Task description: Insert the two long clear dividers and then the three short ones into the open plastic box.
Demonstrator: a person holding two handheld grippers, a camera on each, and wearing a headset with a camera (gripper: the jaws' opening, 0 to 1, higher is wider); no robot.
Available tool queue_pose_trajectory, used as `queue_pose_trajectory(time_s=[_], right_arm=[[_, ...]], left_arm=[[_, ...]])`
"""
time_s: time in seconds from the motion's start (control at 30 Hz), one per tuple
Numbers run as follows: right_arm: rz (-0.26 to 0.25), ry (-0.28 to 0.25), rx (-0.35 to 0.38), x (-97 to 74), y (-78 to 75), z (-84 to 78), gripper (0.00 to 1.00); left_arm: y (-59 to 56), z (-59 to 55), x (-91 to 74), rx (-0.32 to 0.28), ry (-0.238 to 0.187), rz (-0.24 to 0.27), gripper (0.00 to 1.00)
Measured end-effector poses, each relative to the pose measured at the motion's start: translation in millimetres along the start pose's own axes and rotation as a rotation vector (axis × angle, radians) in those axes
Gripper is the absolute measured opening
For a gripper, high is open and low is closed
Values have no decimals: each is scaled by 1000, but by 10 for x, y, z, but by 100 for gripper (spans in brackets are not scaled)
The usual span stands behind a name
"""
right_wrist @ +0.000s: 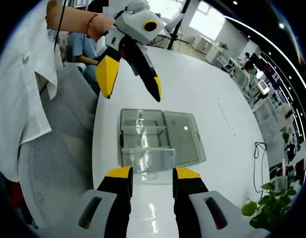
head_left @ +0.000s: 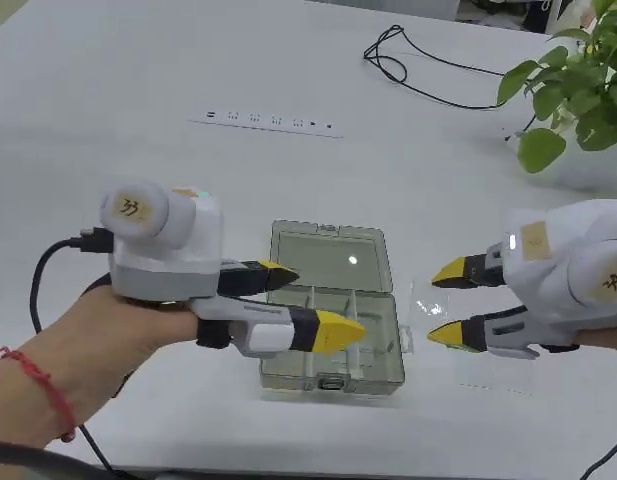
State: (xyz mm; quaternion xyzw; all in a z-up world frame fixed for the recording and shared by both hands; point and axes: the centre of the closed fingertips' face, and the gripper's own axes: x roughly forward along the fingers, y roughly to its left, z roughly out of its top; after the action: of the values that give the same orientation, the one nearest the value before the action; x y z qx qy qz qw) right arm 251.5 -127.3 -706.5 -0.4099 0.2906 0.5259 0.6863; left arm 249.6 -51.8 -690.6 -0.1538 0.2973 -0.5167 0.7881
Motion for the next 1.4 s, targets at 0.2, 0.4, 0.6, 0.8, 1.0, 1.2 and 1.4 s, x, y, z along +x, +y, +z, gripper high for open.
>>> queue_pose_trajectory(time_s=[0.2,0.4,0.6,0.8,1.0,1.2,1.4], right_arm=[[-7,-27,-11,-75,67,213,33],[-10,-42,-30,-112,138,358,33],[-13,-50,-44,-135,193,447,33],[-18,-43,-74,-136,226,484,33],[-19,-32,-92,-137,240,489,33],[-19,-27,-98,-141,241,488,33],[-21,-22,-104,-145,250,489,33]], left_arm=[[-177,16,115,-128,-17,-63,57],[-307,20,202,-220,-25,-117,42],[-398,6,246,-269,-22,-153,26],[-456,-33,273,-286,-7,-175,16],[-484,-47,278,-298,-1,-187,7],[-516,-43,284,-296,-3,-202,1],[-518,-53,285,-307,-3,-205,0]])
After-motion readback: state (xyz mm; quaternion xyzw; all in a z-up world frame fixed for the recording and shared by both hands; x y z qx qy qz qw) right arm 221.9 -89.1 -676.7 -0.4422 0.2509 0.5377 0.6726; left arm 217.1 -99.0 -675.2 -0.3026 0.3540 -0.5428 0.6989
